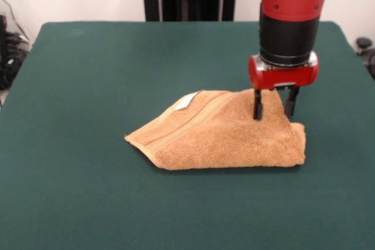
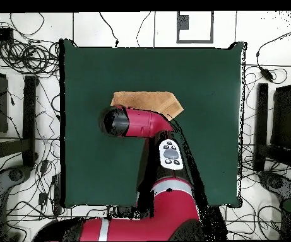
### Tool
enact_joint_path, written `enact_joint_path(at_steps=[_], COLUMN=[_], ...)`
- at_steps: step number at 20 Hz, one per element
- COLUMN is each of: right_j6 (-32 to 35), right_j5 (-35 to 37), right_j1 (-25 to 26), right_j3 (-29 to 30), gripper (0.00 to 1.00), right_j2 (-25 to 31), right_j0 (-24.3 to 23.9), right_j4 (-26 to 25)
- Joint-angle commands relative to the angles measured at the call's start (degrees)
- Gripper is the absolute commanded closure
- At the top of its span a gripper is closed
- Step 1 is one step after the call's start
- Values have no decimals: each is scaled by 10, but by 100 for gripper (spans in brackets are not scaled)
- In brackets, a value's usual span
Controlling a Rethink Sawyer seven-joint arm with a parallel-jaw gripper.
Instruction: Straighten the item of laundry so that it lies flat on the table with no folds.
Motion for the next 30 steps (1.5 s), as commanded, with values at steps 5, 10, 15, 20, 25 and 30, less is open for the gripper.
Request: enact_joint_path(at_steps=[5, 10, 15, 20, 25, 30], right_j6=[23, 30, 26, 62, 95, 92], right_j5=[63, 53, 47, -4, -37, -49], right_j1=[14, 18, 25, 1, -13, -16], right_j3=[-14, -14, -14, 10, 24, 39], gripper=[0, 0, 0, 0, 0, 0], right_j2=[9, 4, 20, -4, -25, -6], right_j0=[-4, -1, -12, 5, 22, 7], right_j4=[-44, -51, -54, -59, -53, -45])
